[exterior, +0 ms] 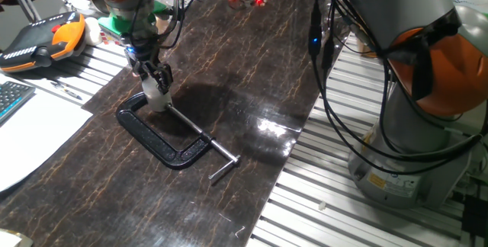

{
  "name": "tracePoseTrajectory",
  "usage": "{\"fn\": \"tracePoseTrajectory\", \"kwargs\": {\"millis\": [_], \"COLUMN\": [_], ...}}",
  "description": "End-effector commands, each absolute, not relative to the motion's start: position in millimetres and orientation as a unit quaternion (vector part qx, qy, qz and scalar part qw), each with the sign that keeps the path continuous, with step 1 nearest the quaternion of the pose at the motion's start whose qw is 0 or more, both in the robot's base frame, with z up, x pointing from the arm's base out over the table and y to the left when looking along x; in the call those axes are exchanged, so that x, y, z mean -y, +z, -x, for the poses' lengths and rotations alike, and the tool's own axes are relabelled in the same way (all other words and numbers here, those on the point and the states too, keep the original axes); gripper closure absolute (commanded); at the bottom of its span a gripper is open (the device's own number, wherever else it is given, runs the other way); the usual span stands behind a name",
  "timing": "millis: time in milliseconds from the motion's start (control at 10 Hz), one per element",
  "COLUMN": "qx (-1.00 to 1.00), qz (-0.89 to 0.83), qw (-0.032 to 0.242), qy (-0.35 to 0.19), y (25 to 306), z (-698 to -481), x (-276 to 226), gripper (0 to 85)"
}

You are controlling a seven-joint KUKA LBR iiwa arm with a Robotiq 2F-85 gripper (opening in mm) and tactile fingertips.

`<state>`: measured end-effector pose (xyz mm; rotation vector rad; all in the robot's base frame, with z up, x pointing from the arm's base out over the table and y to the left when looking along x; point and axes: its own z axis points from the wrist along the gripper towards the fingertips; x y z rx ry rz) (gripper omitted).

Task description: Screw the lid onto the jar

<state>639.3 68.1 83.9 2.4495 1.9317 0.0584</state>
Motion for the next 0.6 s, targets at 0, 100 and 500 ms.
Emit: {"fn": "tracePoseTrajectory", "kwargs": {"millis": [0, 100, 500], "qx": [-0.616, -0.61, -0.585], "qz": [-0.788, -0.792, -0.811], "qw": [0.012, 0.012, 0.003], "qy": [0.018, 0.019, 0.017], "y": [83.5, 83.4, 82.0], "z": [-639.0, -638.9, -638.4], "x": [-68.1, -67.9, -67.6], "gripper": [15.7, 15.7, 15.7]}}
